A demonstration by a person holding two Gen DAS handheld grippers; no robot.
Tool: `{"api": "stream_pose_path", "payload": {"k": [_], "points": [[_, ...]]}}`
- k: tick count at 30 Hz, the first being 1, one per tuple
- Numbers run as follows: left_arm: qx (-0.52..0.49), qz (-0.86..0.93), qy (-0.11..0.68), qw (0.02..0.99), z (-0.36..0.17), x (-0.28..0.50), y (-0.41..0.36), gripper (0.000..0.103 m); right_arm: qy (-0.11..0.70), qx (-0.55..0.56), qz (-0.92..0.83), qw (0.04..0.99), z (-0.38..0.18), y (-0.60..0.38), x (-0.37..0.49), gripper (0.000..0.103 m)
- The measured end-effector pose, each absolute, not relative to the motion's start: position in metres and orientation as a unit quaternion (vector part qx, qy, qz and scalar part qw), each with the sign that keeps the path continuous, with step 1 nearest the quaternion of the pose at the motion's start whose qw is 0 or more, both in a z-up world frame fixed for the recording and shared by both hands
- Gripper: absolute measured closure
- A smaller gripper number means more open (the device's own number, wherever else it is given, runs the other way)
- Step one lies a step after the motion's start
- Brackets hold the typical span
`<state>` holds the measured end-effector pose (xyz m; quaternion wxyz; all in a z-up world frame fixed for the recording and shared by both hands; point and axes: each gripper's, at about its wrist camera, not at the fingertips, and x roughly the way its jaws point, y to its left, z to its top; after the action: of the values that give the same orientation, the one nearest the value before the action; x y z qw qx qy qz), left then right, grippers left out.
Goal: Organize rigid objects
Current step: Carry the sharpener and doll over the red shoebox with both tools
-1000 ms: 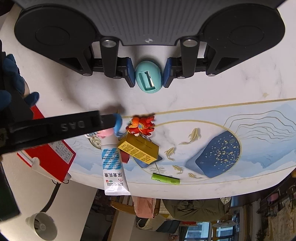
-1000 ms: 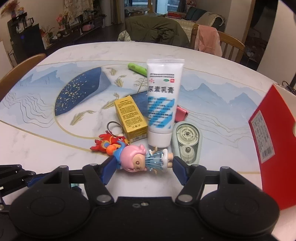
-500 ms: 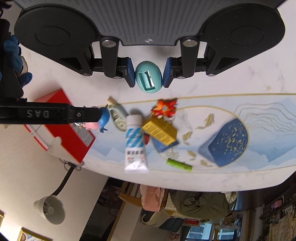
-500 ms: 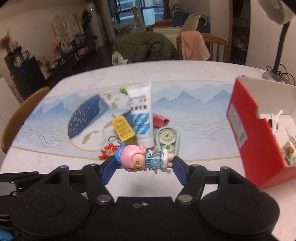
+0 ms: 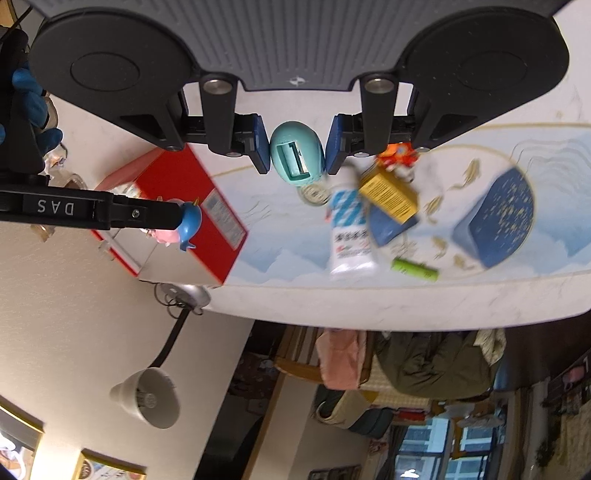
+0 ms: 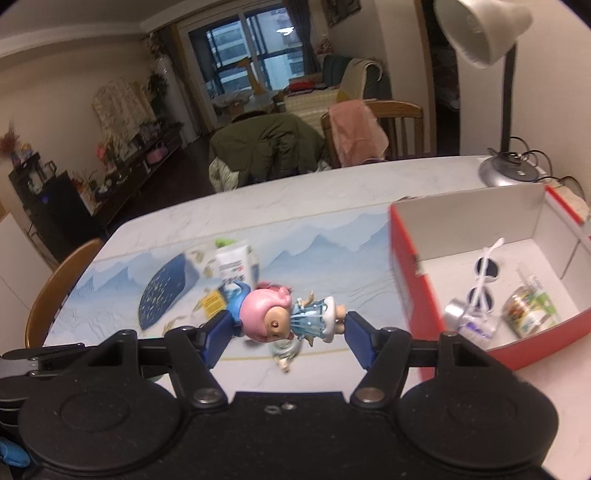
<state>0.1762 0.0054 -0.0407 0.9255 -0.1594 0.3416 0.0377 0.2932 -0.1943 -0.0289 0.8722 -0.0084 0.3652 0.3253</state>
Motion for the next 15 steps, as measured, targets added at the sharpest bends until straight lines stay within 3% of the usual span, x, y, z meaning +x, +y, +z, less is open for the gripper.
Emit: {"api": "stream_pose_path", "payload": {"k": [15], "points": [[-0.122, -0.012, 0.346, 0.930, -0.018, 0.261, -0.074, 0.071, 0.348, 0.030, 0.272, 0.897, -0.020, -0.294, 0.358, 0.037]]}}
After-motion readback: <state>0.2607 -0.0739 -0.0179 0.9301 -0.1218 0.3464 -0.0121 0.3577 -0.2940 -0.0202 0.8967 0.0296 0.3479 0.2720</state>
